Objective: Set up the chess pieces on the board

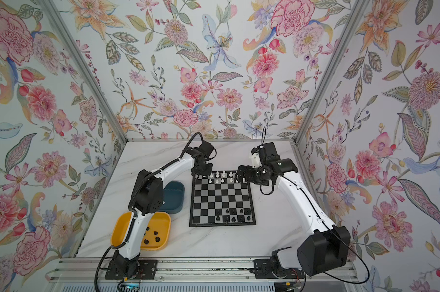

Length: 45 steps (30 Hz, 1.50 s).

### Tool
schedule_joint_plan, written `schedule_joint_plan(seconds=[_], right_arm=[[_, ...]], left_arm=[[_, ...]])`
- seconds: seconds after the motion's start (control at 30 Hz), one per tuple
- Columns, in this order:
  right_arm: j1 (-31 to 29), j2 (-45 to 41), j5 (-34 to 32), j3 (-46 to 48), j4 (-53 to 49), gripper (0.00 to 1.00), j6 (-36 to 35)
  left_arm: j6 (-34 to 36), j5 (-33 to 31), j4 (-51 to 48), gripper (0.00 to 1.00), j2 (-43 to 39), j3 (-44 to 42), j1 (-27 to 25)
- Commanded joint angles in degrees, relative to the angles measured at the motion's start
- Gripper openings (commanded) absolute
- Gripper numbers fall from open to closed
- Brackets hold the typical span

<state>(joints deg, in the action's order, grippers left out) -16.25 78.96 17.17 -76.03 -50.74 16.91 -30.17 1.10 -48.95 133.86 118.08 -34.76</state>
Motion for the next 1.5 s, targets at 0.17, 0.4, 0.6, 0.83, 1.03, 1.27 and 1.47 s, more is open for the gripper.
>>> schedule_joint_plan(seconds=[0.17, 0.4, 0.6, 0.83, 1.03, 1.27, 1.47], right_arm=[[0.33, 0.4, 0.4, 0.12, -0.27, 0.99, 0.09], [0.26, 0.1, 0.18, -0.05, -0.26, 0.99, 0.3], [0.26, -0.39, -0.56, -0.43, 0.41, 0.99, 0.58], [-0.74, 0.88, 0.5, -0.91, 1.67, 0.99, 1.18], [-2.89, 2.98, 0.97, -1.84, 2.49, 0.99, 1.65], [-6.06, 5.77, 1.77, -3.07, 3.28, 0.99, 1.78], [-8.13, 7.62, 1.91, -4.72, 3.36, 0.99, 1.5]], left_arm=[[1.1, -0.44, -1.69, 0.32, 0.53, 1.04, 0.55], [1.17, -2.44, -2.29, 0.36, -1.03, 3.91, 1.48], [1.39, -5.54, -4.81, 0.44, -3.72, 9.44, 2.97], [0.87, -10.54, -5.16, 0.45, -13.52, 3.1, 5.45], [-3.34, -12.72, -0.98, 0.41, -30.45, -21.62, 9.47], [-9.1, -11.58, 4.67, 0.38, -43.86, -47.26, 14.8], [-10.33, -10.38, 9.0, 0.37, -48.17, -56.54, 16.63]])
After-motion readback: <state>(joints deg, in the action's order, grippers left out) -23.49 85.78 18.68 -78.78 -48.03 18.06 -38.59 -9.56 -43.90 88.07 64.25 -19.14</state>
